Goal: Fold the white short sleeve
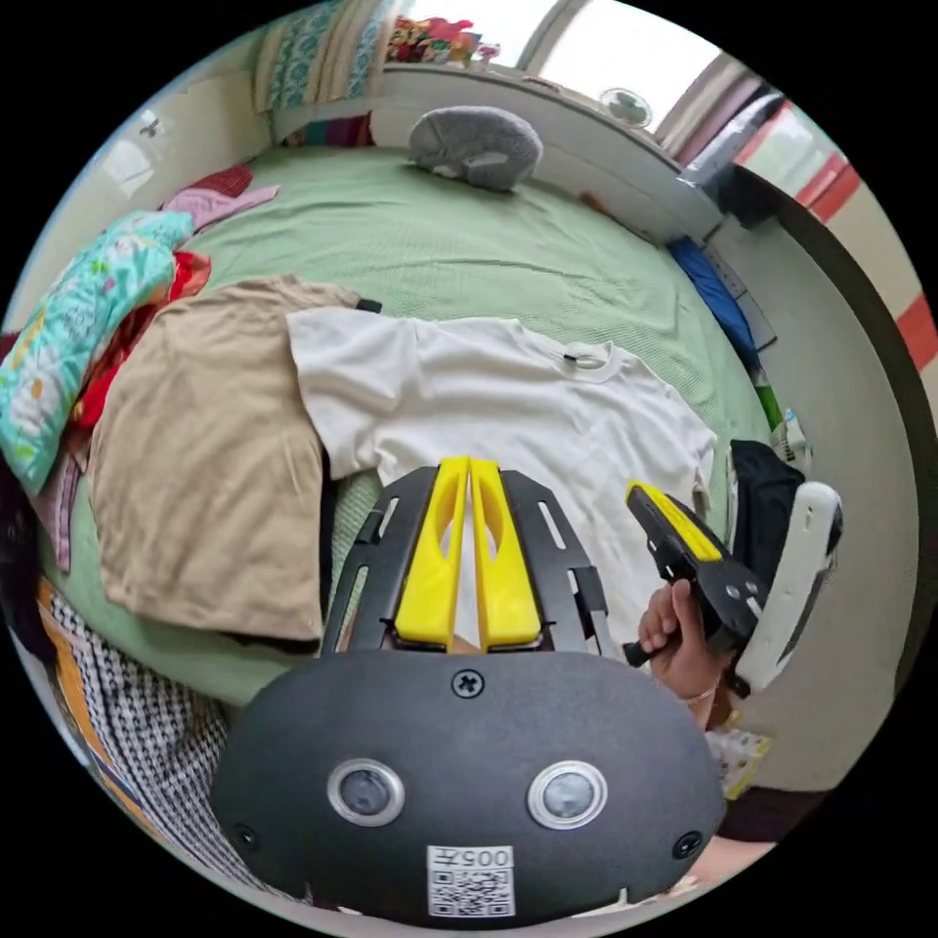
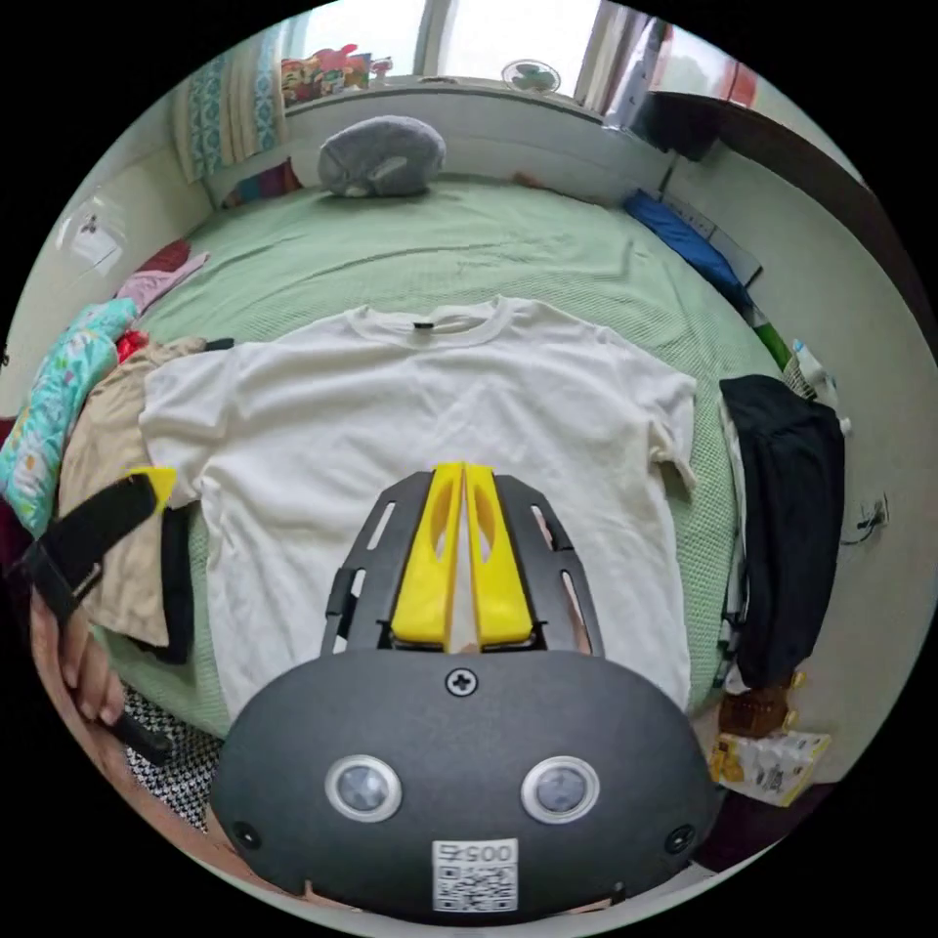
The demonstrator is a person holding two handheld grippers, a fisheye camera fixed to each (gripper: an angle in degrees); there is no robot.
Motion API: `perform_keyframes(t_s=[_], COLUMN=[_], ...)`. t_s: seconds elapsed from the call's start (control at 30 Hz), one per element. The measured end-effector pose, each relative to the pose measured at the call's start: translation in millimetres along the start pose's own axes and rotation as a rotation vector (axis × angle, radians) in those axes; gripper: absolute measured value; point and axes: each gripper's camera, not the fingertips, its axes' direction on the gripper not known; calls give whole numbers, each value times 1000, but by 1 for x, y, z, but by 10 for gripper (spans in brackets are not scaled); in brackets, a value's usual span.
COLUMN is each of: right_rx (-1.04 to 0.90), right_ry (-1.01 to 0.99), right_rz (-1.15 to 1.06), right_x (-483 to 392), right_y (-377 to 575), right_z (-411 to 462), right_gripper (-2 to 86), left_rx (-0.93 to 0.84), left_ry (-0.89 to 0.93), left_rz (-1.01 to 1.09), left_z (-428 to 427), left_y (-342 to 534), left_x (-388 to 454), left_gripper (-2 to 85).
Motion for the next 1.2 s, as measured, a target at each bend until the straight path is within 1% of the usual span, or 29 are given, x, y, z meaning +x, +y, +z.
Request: perform_keyframes(t_s=[0.07,0.17,0.23,0.27,0.3,0.37,0.43,0.5,0.57,0.63,0.7,0.8,0.83,0.97,1.1,1.17,1.2], right_rx=[-14,-109,-160,-175,-170,-170,-187,-199,-194,-172,-158,-175,-182,-189,-181,-193,-201], right_ry=[-28,-81,-161,-241,-324,-400,-355,-183,-113,-127,-234,-346,-356,-255,-180,-167,-156], right_rz=[-2,58,97,108,115,153,182,177,151,127,88,56,46,26,-15,-32,-37], right_x=[11,40,59,72,83,98,108,109,106,102,96,92,91,85,76,74,73], right_y=[-1,2,5,7,8,11,12,9,4,0,-6,-13,-14,-24,-25,-26,-26], right_z=[-14,-19,-19,-20,-22,-22,-18,-15,-16,-19,-23,-20,-19,-19,-22,-20,-19], right_gripper=[-12,-12,-13,-13,-13,-13,-12,-13,-13,-13,-13,-12,-12,-12,-13,-12,-12], left_rx=[-35,-34,-41,-43,-35,-25,-31,-76,-100,-97,-93,-81,-79,-43,-70,-91,-79], left_ry=[5,-13,-25,-30,-33,-24,-6,13,6,-24,-74,-138,-151,-197,-133,-122,-148], left_rz=[-46,-50,-41,-26,-1,54,113,159,175,167,179,173,173,170,194,181,171], left_z=[-3,-9,-12,-13,-13,-13,-10,-1,6,11,17,22,23,24,28,30,29], left_y=[1,4,7,8,10,11,8,2,-3,-6,-10,-14,-14,-15,-18,-19,-19], left_x=[11,31,43,51,60,75,89,106,117,127,145,168,173,203,223,230,236], left_gripper=[-5,-5,-5,-5,-4,-3,-3,-2,-1,-1,0,0,0,-1,-1,-2,-2])
